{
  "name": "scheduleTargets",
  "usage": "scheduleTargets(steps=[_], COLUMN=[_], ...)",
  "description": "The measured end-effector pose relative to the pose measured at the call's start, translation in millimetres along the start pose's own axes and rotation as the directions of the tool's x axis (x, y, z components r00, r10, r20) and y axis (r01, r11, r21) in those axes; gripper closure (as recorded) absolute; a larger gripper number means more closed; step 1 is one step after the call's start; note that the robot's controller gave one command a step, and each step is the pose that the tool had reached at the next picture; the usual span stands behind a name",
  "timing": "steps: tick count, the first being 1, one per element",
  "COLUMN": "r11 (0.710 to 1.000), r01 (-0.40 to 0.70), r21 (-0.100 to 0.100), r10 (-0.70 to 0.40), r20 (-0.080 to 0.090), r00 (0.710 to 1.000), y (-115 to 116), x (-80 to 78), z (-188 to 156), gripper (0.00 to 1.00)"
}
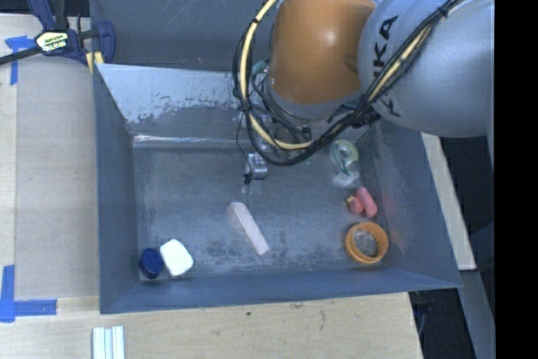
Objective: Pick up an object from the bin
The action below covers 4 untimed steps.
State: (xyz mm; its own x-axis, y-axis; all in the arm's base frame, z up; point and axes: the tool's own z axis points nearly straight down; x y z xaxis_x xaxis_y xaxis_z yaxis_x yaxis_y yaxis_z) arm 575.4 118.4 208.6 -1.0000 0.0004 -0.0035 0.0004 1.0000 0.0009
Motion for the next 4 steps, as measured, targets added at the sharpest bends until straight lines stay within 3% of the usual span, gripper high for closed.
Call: scheduleTargets(steps=[1, 2, 3, 4], r11=[0.994, 0.975, 0.994, 0.962], r01=[-0.113, -0.221, -0.113, -0.272], r21=[0.004, -0.001, 0.003, -0.001], r10=[0.113, 0.221, 0.113, 0.272], r20=[-0.014, 0.003, -0.012, 0.004], r00=[0.993, 0.975, 0.993, 0.962], y=[-40, -29, -41, -23], x=[75.4, 34.9, 75.0, 90.9], z=[142, 69, 142, 138], gripper=[0.0, 0.0, 0.0, 0.0])
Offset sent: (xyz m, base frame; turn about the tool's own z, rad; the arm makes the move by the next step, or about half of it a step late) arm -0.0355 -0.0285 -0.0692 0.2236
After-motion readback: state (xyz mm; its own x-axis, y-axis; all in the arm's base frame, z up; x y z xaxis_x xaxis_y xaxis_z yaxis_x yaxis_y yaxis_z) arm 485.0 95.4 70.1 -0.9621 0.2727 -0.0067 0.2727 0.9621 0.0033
